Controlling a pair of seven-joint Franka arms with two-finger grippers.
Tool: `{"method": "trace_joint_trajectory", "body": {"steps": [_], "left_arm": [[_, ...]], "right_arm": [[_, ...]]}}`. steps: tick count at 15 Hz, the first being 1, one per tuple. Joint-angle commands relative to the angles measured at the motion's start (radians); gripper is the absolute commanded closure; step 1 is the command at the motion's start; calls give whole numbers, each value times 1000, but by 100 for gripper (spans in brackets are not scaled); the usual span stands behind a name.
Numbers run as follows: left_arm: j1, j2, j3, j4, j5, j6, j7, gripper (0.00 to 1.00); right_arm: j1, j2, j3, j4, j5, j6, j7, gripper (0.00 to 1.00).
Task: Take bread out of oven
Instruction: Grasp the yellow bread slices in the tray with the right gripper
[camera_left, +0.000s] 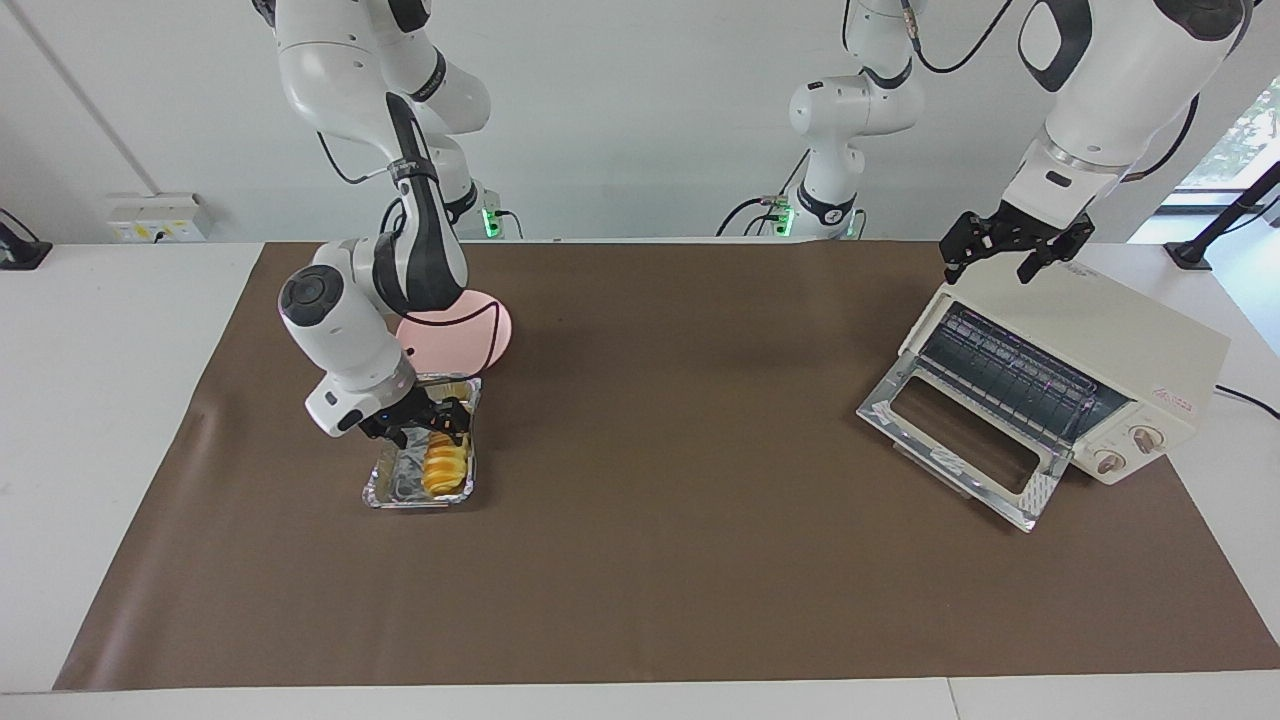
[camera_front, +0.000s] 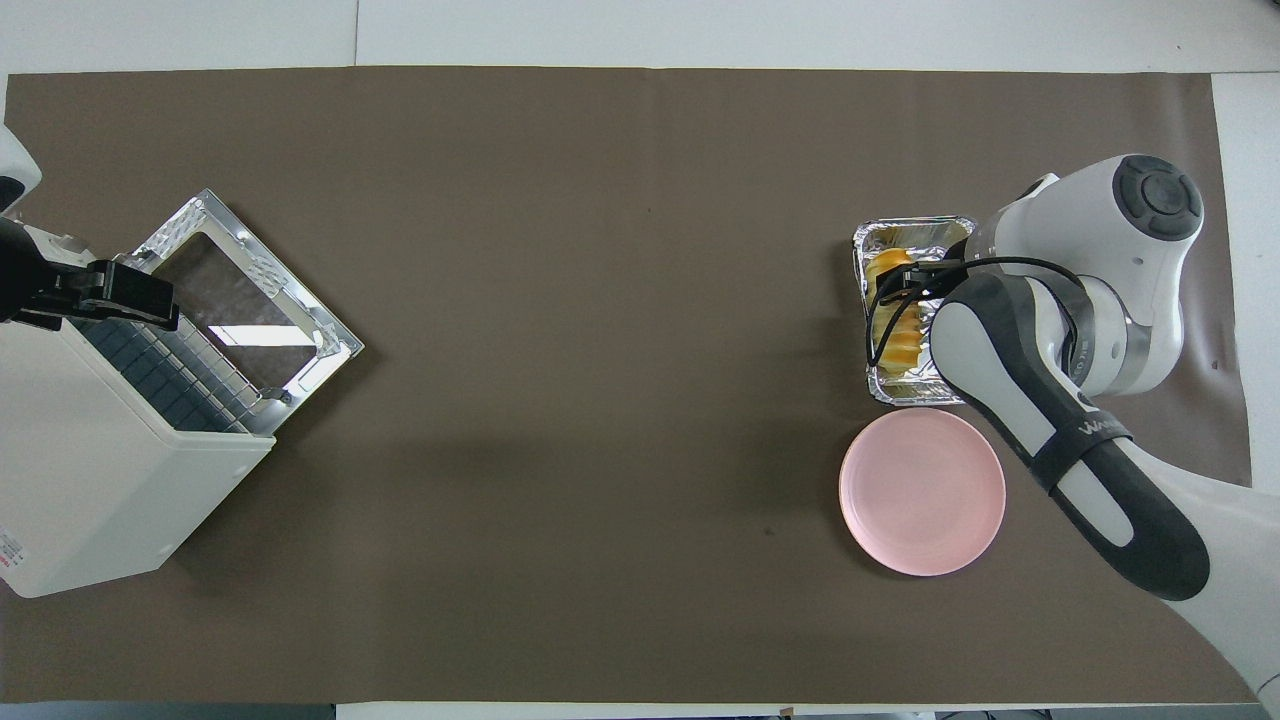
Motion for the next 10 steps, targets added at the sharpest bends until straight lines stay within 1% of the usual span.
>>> {"method": "trace_joint_trajectory", "body": {"steps": [1, 2, 3, 4, 5, 8, 10], "left_arm": [[6, -19, 0, -16, -9, 9, 14, 0], [6, -19, 0, -16, -9, 8, 14, 0], [6, -19, 0, -16, -9, 8, 14, 0], [6, -19, 0, -16, -9, 8, 14, 0], [6, -19, 0, -16, -9, 8, 14, 0], [6, -19, 0, -16, -9, 8, 14, 0], [6, -19, 0, -16, -9, 9, 14, 0]], "right_arm": [[-4, 1, 3, -20, -11, 26, 23, 34], [-4, 1, 5, -20, -11, 23, 23, 45], [-4, 1, 3, -20, -11, 23, 25, 62], [-4, 1, 3, -20, -11, 23, 23, 82], [-4, 1, 3, -19, -11, 19, 22, 100], [-2, 1, 3, -16, -13, 17, 17, 100], [-4, -1, 3, 0, -13, -6, 17, 100]]}}
